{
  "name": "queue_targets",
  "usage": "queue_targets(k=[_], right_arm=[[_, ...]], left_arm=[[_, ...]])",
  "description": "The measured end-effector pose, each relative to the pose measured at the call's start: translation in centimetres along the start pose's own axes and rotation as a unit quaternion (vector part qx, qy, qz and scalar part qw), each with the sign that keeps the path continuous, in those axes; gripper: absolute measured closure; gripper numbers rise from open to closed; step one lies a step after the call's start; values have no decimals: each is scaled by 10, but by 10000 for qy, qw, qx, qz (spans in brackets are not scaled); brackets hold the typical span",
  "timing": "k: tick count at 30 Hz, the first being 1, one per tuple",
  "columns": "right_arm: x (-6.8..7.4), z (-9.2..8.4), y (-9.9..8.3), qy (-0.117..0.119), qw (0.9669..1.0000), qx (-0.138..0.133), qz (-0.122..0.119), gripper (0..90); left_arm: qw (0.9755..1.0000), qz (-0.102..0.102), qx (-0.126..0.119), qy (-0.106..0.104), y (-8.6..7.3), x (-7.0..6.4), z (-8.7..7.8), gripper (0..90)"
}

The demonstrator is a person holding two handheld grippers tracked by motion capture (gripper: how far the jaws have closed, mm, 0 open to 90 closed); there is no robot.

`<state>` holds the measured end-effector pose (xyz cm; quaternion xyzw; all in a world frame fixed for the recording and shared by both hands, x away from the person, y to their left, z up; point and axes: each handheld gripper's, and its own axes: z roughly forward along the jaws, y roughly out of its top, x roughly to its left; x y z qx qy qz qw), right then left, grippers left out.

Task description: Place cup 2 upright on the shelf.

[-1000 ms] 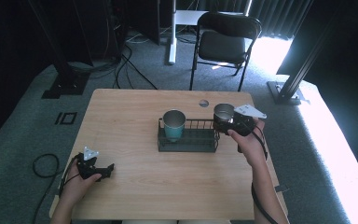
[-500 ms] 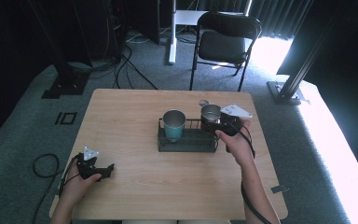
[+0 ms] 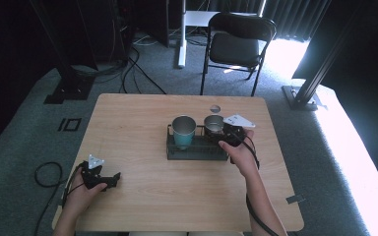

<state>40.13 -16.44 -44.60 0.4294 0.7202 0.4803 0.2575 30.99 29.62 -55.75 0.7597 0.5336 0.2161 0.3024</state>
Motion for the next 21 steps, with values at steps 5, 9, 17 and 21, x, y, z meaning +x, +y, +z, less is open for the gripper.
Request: queue_targets(k=[5, 9, 17, 21], right_arm=[[3, 9, -8, 2, 10000, 69, 3, 146], [4, 14, -12, -9, 9999, 105, -3, 146], [7, 19, -19, -13, 9998, 199, -69, 146], [7, 20, -21, -24, 9997, 225, -82, 146]], left_arm=[[10000, 1, 0, 1, 0, 0, 0, 20], [10000, -1, -1, 0, 0, 0, 0, 20], [10000, 1, 0, 1, 0, 0, 0, 20], [10000, 0, 0, 1, 0, 0, 0, 20]])
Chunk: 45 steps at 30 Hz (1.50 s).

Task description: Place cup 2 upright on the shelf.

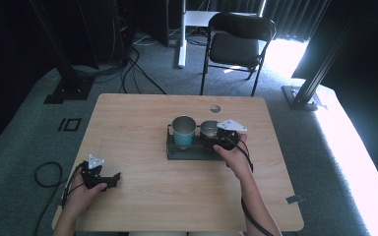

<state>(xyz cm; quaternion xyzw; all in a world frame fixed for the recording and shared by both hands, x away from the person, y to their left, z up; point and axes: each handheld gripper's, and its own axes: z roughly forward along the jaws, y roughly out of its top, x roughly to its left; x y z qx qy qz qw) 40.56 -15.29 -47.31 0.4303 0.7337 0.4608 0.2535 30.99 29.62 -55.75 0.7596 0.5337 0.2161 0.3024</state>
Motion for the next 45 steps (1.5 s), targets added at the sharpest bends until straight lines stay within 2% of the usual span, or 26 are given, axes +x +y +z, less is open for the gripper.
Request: queue_targets(k=[5, 11, 12, 14, 16, 27, 30, 33, 36, 45], right_arm=[[-1, 2, -5, -32, 10000, 71, -39, 146], [-1, 1, -8, -58, 10000, 15, -22, 146], [-1, 1, -9, -21, 9999, 29, -116, 145], [-1, 0, -8, -5, 9999, 53, -156, 144], [-1, -1, -9, 138, 9998, 104, -124, 137], [-5, -11, -14, 153, 9998, 124, -73, 123], [-6, -15, -14, 150, 9998, 107, -126, 122], [-8, -20, -16, 119, 9994, 115, -300, 119], [-11, -25, -19, 140, 9996, 134, -187, 114], [-18, -34, -25, 113, 9998, 116, -113, 114]], left_arm=[[10000, 0, -1, 0, 0, 0, 0, 20], [10000, 1, -2, 0, 0, 0, 0, 20], [10000, -1, -2, 0, 0, 0, 0, 20], [10000, 0, -1, 0, 0, 0, 0, 20], [10000, 0, -1, -1, 0, 0, 0, 20], [10000, 0, 0, -1, 0, 0, 0, 20], [10000, 0, 0, -1, 0, 0, 0, 20], [10000, 0, 0, -1, 0, 0, 0, 20], [10000, 0, 1, 0, 0, 0, 0, 20], [10000, 0, -1, 0, 0, 0, 0, 20]])
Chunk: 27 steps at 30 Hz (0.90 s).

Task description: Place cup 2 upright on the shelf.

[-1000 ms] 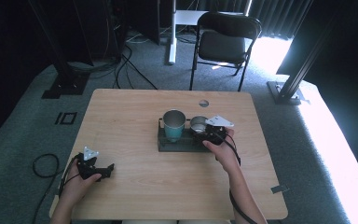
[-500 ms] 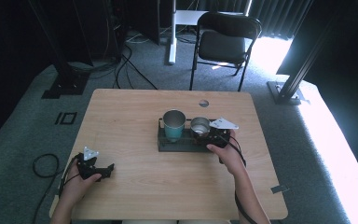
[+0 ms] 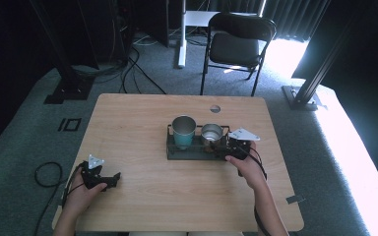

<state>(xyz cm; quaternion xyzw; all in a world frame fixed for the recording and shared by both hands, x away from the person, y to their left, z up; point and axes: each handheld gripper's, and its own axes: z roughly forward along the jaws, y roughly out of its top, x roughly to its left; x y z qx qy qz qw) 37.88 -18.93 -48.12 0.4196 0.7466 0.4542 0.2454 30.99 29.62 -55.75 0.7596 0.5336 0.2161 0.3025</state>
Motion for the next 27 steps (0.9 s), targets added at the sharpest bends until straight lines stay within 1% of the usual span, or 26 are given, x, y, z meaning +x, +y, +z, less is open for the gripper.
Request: queue_targets(k=[3, 13, 16, 27], right_arm=[[-4, -6, -3, -70, 10000, -47, 21, 114], [-12, -19, -14, -174, 9998, -1, 80, 114], [-16, -23, -20, -233, 9997, 46, 88, 114], [-25, -32, -37, -288, 9992, 197, 189, 114]], left_arm=[[10000, 0, 0, 0, 0, 0, 0, 20], [10000, -1, 1, 0, 0, 0, 0, 20], [10000, 0, 1, 1, 0, 0, 0, 20], [10000, 1, 2, 2, 0, 0, 0, 20]])
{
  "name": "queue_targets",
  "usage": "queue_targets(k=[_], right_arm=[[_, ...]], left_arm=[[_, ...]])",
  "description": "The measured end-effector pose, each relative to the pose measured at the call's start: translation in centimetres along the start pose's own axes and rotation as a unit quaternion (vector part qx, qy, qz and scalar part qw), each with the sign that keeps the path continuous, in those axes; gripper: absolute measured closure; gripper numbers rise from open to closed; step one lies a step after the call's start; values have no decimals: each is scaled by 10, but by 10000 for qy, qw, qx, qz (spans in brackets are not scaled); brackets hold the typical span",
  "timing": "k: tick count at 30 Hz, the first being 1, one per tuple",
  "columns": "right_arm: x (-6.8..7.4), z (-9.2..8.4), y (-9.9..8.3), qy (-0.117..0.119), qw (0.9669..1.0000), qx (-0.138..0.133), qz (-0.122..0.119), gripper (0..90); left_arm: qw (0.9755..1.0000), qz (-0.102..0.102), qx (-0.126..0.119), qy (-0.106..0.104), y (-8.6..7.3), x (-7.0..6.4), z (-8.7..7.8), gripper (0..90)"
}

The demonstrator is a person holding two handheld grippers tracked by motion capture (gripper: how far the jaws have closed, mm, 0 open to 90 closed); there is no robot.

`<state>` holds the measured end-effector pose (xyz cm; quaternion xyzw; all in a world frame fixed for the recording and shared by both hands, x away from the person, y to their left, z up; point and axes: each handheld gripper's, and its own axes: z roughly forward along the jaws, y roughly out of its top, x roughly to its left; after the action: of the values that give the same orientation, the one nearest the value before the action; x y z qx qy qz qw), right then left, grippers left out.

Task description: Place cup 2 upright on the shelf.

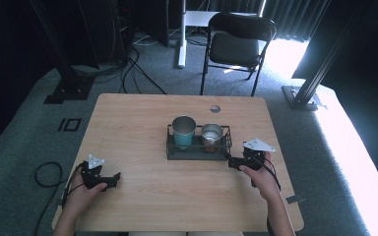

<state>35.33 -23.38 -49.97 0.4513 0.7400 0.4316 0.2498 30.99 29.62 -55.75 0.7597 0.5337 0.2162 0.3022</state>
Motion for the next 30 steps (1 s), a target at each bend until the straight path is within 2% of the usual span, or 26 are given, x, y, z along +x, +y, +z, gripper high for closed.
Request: queue_targets(k=[13, 30], right_arm=[[-10, -8, -20, -99, 9997, 192, 101, 114], [-25, -22, -55, -394, 9976, 490, 280, 115]], left_arm=[[10000, 3, 2, 0, 0, 0, 0, 20], [10000, 1, 1, 0, 0, 0, 0, 20]])
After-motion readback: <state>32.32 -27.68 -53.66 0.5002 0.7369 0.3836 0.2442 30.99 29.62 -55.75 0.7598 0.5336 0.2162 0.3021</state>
